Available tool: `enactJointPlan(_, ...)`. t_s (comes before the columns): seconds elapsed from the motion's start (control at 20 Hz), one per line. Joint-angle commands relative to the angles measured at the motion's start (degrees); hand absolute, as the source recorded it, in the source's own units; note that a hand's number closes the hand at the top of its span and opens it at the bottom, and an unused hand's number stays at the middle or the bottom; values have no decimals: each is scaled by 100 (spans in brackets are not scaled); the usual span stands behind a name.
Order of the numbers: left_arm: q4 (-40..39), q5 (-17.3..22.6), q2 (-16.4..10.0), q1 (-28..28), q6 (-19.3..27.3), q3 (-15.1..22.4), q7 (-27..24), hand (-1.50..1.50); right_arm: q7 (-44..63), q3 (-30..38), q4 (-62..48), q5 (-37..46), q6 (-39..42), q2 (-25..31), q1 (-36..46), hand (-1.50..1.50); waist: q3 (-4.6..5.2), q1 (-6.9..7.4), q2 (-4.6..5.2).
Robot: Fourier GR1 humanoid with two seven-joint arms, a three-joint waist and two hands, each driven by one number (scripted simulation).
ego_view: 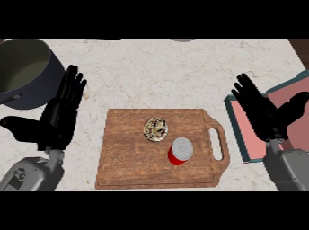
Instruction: Pick the cupcake from the cutting board and place it in the cardboard box
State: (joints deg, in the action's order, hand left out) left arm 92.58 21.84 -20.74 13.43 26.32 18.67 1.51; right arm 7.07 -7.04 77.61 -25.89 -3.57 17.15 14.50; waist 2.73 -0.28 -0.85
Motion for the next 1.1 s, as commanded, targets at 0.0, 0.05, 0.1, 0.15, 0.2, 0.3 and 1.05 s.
enactJointPlan(0.0, 61, 187, -36, -225, -208, -191, -67, 0, -112, -206, 134, 377, -138, -60, 168, -150, -267, 78, 77)
enactJointPlan(0.05, 150, 318, -322, -627, -469, -311, -107, 0, 33, -379, 529, 524, -279, -83, 297, -150, -262, 118, 56)
enactJointPlan(0.1, 0, 417, -462, -471, -466, -518, 168, 0, 130, -361, 673, 473, -92, 40, 559, -150, -264, 103, 62)
enactJointPlan(0.15, 118, 480, -775, -552, -597, -644, 370, 0, 246, -460, 817, 539, -93, 44, 749, -150, -265, 149, 50)
enactJointPlan(0.2, 22, 513, -835, -695, -732, -627, 344, 0, 118, -719, 858, 808, -222, -165, 970, -150, -262, 204, 57)
enactJointPlan(0.3, -193, 484, -678, -789, -625, -453, 412, 0, -252, -508, 712, 2409, -879, 1154, 1061, -150, -174, 9, -21)
enactJointPlan(1.05, -120, 889, -1106, -1152, -1280, -1081, 473, 0, 829, -2349, 2327, 4429, -438, 1305, 900, -150, -235, -35, 20)
